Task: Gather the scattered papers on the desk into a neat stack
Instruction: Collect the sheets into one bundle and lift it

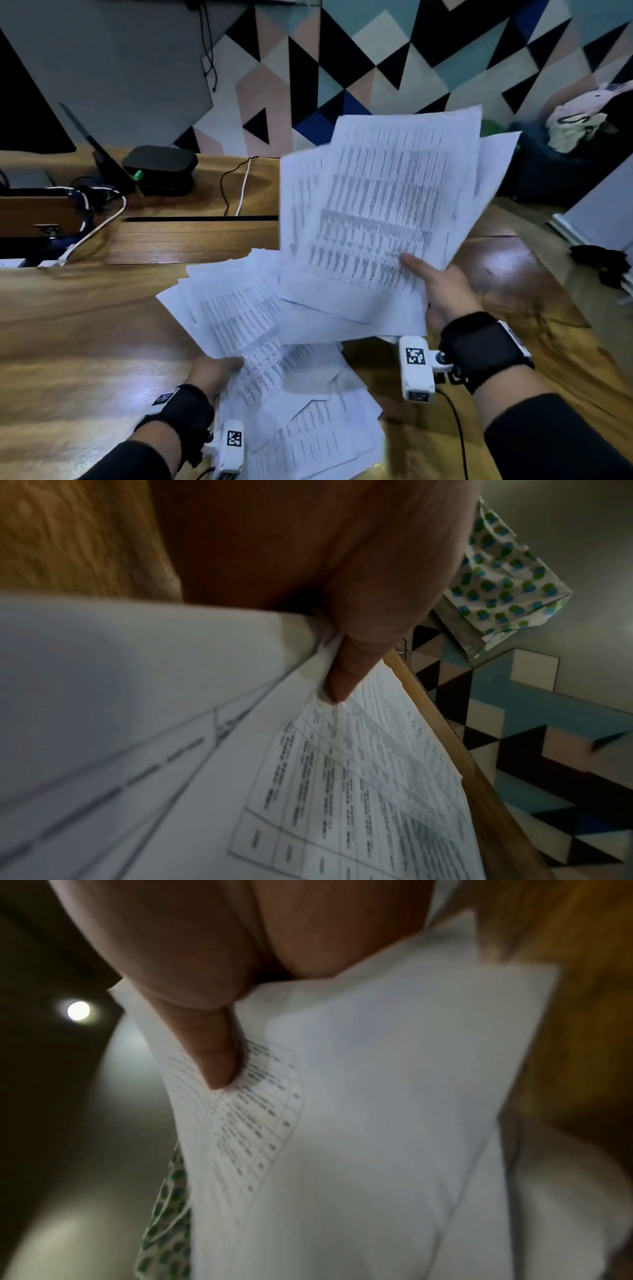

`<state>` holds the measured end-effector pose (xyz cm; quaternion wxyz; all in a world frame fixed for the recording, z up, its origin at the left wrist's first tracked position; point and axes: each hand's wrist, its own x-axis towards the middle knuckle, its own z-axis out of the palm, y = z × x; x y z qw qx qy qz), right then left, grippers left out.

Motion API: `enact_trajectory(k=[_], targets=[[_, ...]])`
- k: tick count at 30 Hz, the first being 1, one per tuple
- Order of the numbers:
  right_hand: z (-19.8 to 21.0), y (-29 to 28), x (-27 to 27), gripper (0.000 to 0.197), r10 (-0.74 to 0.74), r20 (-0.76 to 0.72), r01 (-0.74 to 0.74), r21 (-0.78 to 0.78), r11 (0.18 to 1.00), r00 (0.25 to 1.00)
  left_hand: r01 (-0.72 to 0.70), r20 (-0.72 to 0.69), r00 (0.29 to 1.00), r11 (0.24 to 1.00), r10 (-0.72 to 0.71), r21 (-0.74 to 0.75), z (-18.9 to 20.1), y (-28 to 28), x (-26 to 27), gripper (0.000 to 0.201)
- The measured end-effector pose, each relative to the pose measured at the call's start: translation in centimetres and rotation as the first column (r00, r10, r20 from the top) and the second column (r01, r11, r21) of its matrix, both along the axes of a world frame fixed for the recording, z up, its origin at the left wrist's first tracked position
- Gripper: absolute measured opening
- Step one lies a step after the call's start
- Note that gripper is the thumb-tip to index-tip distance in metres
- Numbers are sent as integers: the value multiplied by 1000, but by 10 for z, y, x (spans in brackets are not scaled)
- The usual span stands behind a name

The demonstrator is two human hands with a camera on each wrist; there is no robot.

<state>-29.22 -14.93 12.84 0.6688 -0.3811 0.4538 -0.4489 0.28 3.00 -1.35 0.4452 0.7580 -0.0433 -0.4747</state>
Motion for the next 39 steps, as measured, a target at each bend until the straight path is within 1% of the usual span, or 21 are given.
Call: enact_trajectory(k=[2, 3, 5, 7, 8, 11, 13, 16, 17, 19, 21, 22, 23, 25, 27, 29, 31, 33, 35, 37, 39], targets=[[-11, 4, 17, 25, 30, 4, -31, 85, 996, 1000, 45, -7, 999, 999, -45, 15, -2, -2, -1, 26], [-24, 9, 26, 28, 43, -62, -35, 128, 991, 997, 64, -2, 998, 998, -63, 20, -10, -4, 2, 27], [-60, 19, 43, 36, 95, -232, -48, 197, 979, 968, 108, 14, 994, 994, -108, 30, -51, -9, 17, 31], [-97, 29, 53, 48, 210, -399, -108, 263, 959, 892, 144, -3, 990, 989, -144, 22, -71, -12, 23, 29], [-115, 32, 54, 47, 274, -476, -139, 301, 944, 835, 132, -21, 991, 991, -132, -1, -71, -13, 20, 29], [-153, 40, 54, 30, 332, -666, -95, 366, 926, 668, 89, -115, 989, 996, -90, -18, -17, -10, -2, 42], [-170, 41, 51, 37, 322, -721, -58, 365, 929, 613, 3, -205, 979, 999, -13, -50, -6, -10, -6, 43], [-187, 37, 48, 54, 346, -776, -97, 349, 932, 527, -142, -330, 940, 977, 84, -158, -2, -9, -5, 53], [-194, 36, 47, 55, 365, -782, -138, 344, 929, 505, -110, -328, 943, 979, 48, -174, 1, -8, -8, 58], [-198, 36, 47, 57, 428, -787, -271, 338, 901, 444, -18, -220, 975, 981, -25, -193, -7, -10, -8, 67], [-200, 36, 46, 64, 482, -800, -392, 340, 855, 357, 29, -126, 991, 994, -43, -107, -28, -12, -1, 78], [-192, 37, 44, 71, 490, -796, -419, 333, 845, 355, 63, -113, 991, 995, -71, -75, -30, -14, 1, 83], [-178, 37, 42, 78, 478, -782, -399, 321, 859, 400, 62, -121, 990, 995, -71, -76, -27, -15, 2, 77], [-154, 34, 32, 77, 407, -746, -323, 267, 908, 527, 79, -156, 983, 989, -98, -123, 2, -16, -5, 41], [-132, 28, 22, 69, 318, -687, -249, 202, 947, 653, 124, -181, 971, 975, -158, -183, 23, -15, -5, 27], [-119, 23, 12, 62, 308, -540, -250, 180, 951, 783, 139, -212, 957, 956, -197, -260, 32, -12, 1, 28], [-112, 22, 8, 70, 356, -298, -302, 213, 929, 886, 162, -206, 954, 950, -220, -266, 30, -12, 7, 43], [-112, 25, 13, 70, 388, -163, -329, 298, 896, 907, 226, -188, 944, 947, -271, -229, 27, -15, 3, 60], [-117, 31, 22, 52, 412, -149, -343, 348, 873, 899, 285, -169, 932, 935, -321, -209, 22, -20, -11, 59], [-125, 39, 30, 43, 418, -256, -313, 366, 877, 872, 290, -55, 951, 941, -303, -173, 11, -24, -26, 38], [-135, 46, 30, 34, 401, -407, -252, 372, 893, 821, 269, 20, 963, 958, -269, -101, -2, -25, -33, 34]])
